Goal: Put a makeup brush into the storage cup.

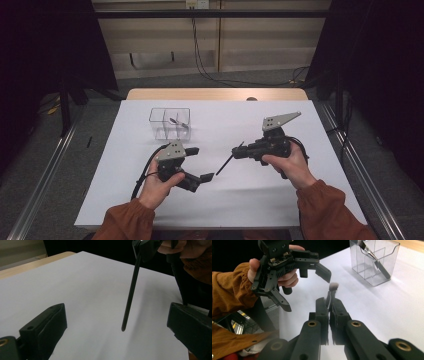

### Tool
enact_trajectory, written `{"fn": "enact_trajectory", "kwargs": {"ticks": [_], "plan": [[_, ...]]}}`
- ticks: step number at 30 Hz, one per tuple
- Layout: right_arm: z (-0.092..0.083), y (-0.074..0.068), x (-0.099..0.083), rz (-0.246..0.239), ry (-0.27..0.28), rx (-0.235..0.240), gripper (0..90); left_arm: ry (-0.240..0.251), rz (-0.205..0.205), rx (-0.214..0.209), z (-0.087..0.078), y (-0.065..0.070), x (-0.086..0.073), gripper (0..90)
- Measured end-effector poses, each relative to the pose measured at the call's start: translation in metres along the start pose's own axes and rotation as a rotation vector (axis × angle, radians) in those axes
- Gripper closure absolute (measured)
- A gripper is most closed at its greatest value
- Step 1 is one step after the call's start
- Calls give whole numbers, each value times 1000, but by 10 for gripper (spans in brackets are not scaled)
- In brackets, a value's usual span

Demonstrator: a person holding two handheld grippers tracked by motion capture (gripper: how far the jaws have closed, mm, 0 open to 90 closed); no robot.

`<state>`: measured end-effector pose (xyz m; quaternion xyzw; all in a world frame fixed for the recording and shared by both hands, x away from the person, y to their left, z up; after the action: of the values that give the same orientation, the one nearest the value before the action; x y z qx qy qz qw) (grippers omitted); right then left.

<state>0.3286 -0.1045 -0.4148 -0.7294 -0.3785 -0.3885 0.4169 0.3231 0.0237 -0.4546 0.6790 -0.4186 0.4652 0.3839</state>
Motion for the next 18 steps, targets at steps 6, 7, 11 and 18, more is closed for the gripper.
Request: {"fn": "enact_trajectory", "kwargs": {"ticks": [6, 7, 11, 18], "plan": [[-1, 4, 2, 18, -28, -10, 860, 0, -7, -12, 8, 2, 5, 24], [-1, 5, 2, 19, -34, -9, 860, 2, -10, -16, 9, 2, 6, 24], [1, 7, 0, 22, -65, -13, 860, -9, -6, -22, 13, 2, 7, 24], [7, 9, -3, 14, -123, -18, 860, -17, 11, -18, 20, 0, 5, 43]]}}
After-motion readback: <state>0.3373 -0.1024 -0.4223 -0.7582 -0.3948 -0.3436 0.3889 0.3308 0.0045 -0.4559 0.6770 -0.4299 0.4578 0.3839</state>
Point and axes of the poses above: each handheld gripper's, and its own axes: z roughly forward along the jaws, x roughly out of its top, y roughly to its right, the point moved 10 cm from there along z, roughly forward along the jaws, and after that the axes turned 7 degrees about y, right-handed, at the moved point
